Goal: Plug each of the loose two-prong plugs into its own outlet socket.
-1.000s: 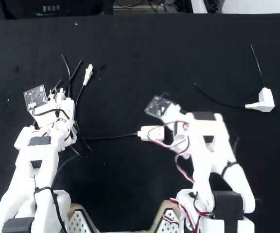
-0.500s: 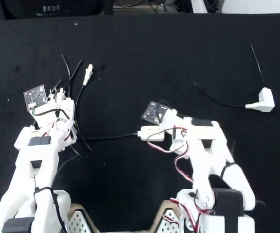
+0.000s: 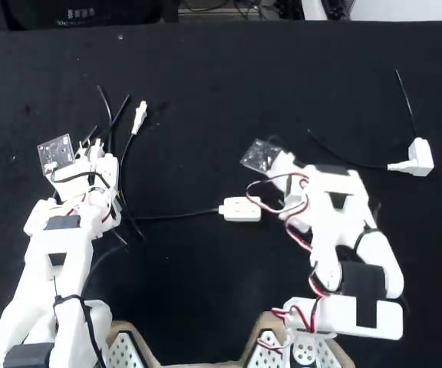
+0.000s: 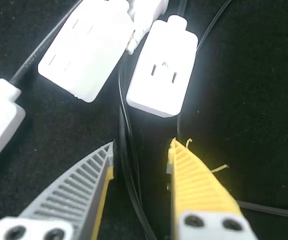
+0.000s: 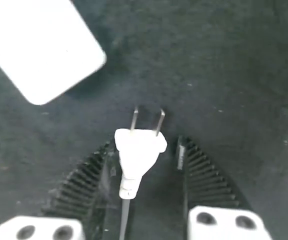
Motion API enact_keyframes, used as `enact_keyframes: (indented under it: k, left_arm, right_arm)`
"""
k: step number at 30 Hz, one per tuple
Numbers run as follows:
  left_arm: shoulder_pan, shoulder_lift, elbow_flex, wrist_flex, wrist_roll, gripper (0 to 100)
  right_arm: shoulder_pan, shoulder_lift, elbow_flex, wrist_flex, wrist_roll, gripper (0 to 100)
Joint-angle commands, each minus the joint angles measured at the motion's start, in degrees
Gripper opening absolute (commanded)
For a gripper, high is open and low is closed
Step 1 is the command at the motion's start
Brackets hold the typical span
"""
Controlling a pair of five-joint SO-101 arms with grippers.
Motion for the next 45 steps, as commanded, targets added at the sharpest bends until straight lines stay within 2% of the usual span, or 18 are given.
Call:
enact_keyframes:
  k: [1,15,22,33,41,45]
  left_arm:
    - [-0.5,-1.7,-0.4,-0.9,0.5,18]
    - [-0.5,-1.7,-0.4,-0.9,0.5,18]
    - [-0.5,-1.7,-0.4,-0.9,0.5,18]
    - [-0.5,-1.7,-0.4,-0.9,0.5,18]
    - [-0.5,-1.7,-0.4,-0.9,0.5,18]
    - [-0.4,-1.7,-0.4,-0.9,0.5,18]
  right_arm:
    - [3.9,-0.9,-4.7,0.0,0.6,18.7]
    - [4.7,-1.2,-5.5,-0.5,0.6,18.5]
    - [9.0,-0.8,-9.1,-0.2,0.5,18.7]
    - [7.0,-0.9,-4.0,-0.2,0.4,18.7]
    - [1.2,-2.0,-4.4,5.3,-9.1,18.7]
    - [0.3,-4.2,-4.1,5.6,-10.5,18.6]
